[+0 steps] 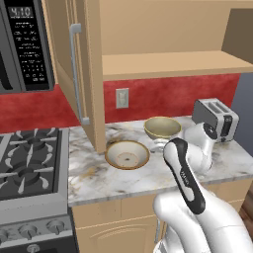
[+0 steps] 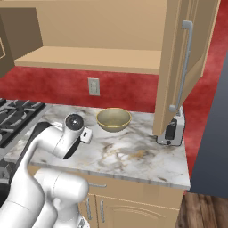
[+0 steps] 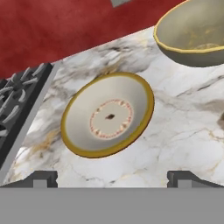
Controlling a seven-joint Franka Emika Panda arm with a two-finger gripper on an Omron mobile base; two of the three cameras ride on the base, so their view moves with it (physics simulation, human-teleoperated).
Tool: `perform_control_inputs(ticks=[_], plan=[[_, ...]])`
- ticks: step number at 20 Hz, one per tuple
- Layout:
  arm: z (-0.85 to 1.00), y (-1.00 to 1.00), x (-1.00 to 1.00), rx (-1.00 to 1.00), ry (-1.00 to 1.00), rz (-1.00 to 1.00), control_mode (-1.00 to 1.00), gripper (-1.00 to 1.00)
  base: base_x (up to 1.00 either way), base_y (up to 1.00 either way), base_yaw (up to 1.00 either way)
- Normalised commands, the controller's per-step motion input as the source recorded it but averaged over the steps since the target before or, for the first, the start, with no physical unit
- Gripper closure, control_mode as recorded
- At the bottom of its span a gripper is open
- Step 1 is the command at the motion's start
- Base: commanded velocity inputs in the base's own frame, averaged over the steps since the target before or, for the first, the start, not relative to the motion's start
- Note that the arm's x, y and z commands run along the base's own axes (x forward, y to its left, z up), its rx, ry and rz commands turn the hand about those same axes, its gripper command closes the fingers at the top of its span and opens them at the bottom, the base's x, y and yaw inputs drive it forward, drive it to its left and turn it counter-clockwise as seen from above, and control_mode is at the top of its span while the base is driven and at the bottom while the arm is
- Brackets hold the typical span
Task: Open the cabinet. Pick the bowls from the counter and place them in the cabinet. Then close the cabinet.
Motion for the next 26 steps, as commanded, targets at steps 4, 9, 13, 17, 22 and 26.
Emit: perform_control_inputs(ticks=[4,9,13,17,22,26], plan=[[-0.3,0.0,0.42,-0.05,0.0,-0.01,-1.0,-1.0,0.0,0.0,0.0],[-0.27,0.0,0.4,-0.01,0.01,-0.01,-1.0,-1.0,0.0,0.0,0.0],[-0.32,0.0,0.27,-0.05,0.02,0.0,-1.0,-1.0,0.0,0.0,0.0],[-0.02,0.0,0.02,-0.03,0.02,0.0,-1.0,-1.0,0.0,0.0,0.0],[-0.11,0.0,0.27,-0.04,0.08,0.0,-1.0,-1.0,0.0,0.0,0.0],[-0.22,0.0,0.28,-0.07,0.08,0.0,-1.0,-1.0,0.0,0.0,0.0]])
